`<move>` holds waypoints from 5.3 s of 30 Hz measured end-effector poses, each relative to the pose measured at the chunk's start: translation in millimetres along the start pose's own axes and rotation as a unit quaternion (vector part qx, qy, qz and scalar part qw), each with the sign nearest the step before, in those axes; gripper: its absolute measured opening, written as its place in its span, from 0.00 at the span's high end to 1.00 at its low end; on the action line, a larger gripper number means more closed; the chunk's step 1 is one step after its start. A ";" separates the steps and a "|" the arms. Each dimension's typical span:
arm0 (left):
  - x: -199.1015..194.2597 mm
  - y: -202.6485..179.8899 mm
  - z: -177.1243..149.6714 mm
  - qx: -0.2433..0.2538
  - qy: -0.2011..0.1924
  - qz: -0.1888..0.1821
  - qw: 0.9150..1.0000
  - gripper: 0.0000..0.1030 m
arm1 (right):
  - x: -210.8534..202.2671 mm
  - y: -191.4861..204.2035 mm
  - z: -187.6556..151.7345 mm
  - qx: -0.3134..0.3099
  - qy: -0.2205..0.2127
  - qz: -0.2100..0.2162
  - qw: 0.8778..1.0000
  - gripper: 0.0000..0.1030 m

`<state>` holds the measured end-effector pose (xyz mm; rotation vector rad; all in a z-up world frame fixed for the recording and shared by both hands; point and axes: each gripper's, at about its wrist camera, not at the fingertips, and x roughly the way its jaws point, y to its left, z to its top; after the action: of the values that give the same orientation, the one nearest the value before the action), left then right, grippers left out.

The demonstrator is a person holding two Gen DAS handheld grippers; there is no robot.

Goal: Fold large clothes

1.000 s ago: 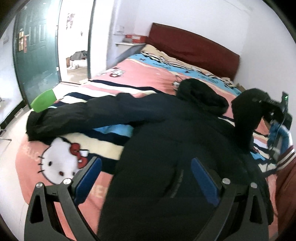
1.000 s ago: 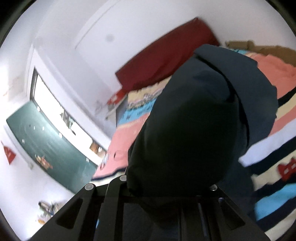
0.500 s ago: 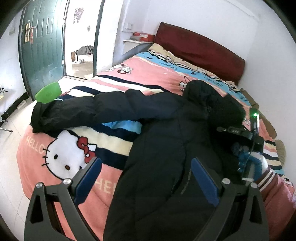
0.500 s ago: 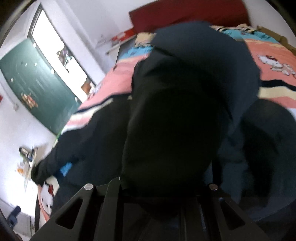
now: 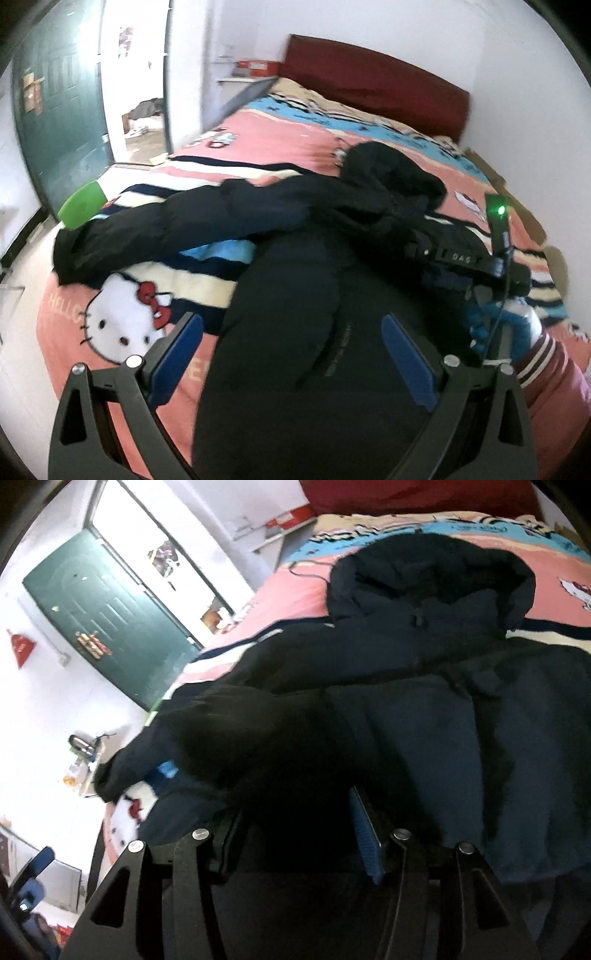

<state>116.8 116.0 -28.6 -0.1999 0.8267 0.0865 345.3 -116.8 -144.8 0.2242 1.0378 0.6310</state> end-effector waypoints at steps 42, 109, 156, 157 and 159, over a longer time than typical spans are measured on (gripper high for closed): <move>254.8 -103.8 68.8 0.028 0.099 0.035 0.994 0.00 | -37.4 -165.3 19.8 0.027 0.017 -0.224 0.974 0.46; 26.5 48.2 -24.9 -0.095 0.018 -0.025 0.995 0.00 | -233.8 -23.9 -132.4 0.107 -0.127 -0.240 0.956 0.27; 78.0 350.4 -28.0 -0.448 -0.030 -0.045 0.893 0.02 | -218.2 -47.1 -189.5 0.136 -0.081 -0.277 0.948 0.23; 82.0 352.0 -25.5 -0.451 -0.031 -0.050 0.890 0.02 | -218.0 -49.8 -189.5 0.138 -0.079 -0.279 0.947 0.23; 90.8 354.8 -21.6 -0.460 -0.027 -0.055 0.886 0.03 | -217.1 -54.3 -189.7 0.142 -0.076 -0.281 0.946 0.23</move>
<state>107.8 458.2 -160.5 -1.1369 0.6617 0.3768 127.3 -309.4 -106.7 0.2101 0.9794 -0.0547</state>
